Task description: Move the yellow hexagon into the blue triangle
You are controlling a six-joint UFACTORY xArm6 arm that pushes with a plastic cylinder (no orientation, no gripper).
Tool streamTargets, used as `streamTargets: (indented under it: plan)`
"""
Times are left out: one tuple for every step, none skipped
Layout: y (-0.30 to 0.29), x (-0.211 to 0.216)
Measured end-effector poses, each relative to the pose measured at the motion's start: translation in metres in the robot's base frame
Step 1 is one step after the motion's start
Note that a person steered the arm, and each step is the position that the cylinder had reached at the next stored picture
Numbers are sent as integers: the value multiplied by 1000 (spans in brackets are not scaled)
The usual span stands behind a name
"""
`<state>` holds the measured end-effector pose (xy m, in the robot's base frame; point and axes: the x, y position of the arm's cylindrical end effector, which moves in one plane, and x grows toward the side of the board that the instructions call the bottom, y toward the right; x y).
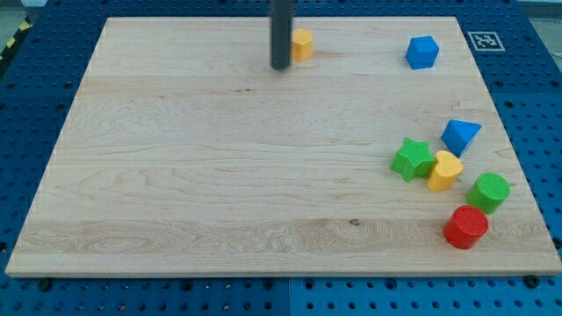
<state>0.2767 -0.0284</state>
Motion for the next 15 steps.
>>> streamTargets:
  plan:
    - [18,-37]
    - [136,4]
    - [233,110]
    - [230,101]
    - [163,43]
    - [58,47]
    - [42,4]
    - [-10,-36]
    - [-25,-66]
    - [45,-60]
    - [142,47]
    - [187,113]
    - [169,58]
    - [120,26]
    - [133,124]
